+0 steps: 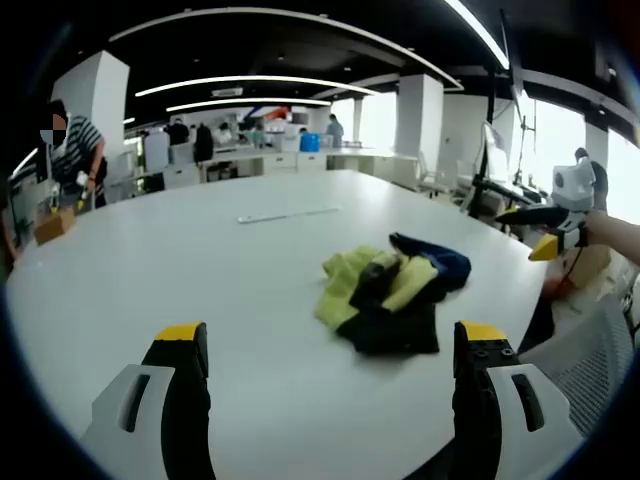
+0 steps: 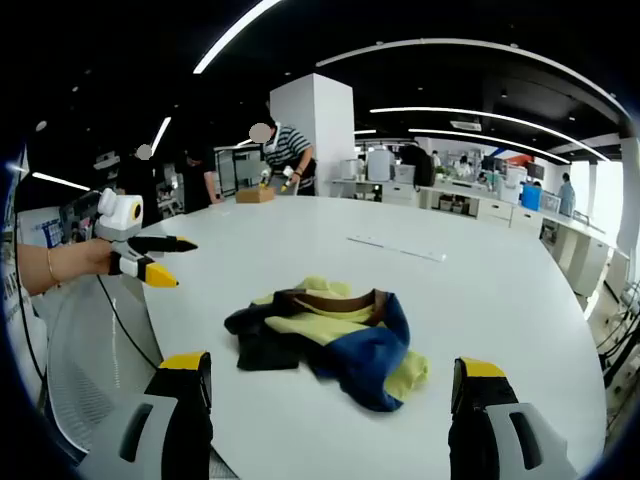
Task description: Fold the garment on the visible template until the final outline fits inside the template.
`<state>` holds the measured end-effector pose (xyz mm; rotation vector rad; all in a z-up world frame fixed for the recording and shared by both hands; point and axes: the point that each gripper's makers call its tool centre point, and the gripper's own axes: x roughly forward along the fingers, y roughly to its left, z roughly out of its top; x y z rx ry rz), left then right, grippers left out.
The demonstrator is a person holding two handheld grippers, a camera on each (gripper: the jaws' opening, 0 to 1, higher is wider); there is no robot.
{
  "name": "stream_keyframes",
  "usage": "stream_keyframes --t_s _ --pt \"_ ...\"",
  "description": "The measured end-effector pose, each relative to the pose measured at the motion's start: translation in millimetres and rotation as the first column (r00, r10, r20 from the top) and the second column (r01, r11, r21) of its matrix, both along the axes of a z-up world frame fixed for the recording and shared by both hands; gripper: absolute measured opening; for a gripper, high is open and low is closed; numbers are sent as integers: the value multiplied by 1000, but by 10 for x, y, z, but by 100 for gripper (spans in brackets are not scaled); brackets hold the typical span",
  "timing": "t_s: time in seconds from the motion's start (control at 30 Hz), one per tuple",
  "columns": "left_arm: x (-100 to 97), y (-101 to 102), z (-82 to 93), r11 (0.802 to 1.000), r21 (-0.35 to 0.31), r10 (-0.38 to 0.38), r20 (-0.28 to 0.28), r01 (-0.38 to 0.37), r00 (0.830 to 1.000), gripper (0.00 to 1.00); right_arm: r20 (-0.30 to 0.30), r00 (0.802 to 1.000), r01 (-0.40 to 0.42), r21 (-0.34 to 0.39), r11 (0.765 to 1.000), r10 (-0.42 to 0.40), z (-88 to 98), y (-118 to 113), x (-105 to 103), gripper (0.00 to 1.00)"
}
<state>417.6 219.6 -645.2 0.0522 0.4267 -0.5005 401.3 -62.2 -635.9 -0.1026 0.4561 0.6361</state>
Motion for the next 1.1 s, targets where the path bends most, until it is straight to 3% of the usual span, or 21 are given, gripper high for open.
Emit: stream_keyframes --t_s 1.1 --pt "13 59 -32 1000 23 9 0 -9 1000 96 -8 1000 13 7 1000 -13 36 -48 36 99"
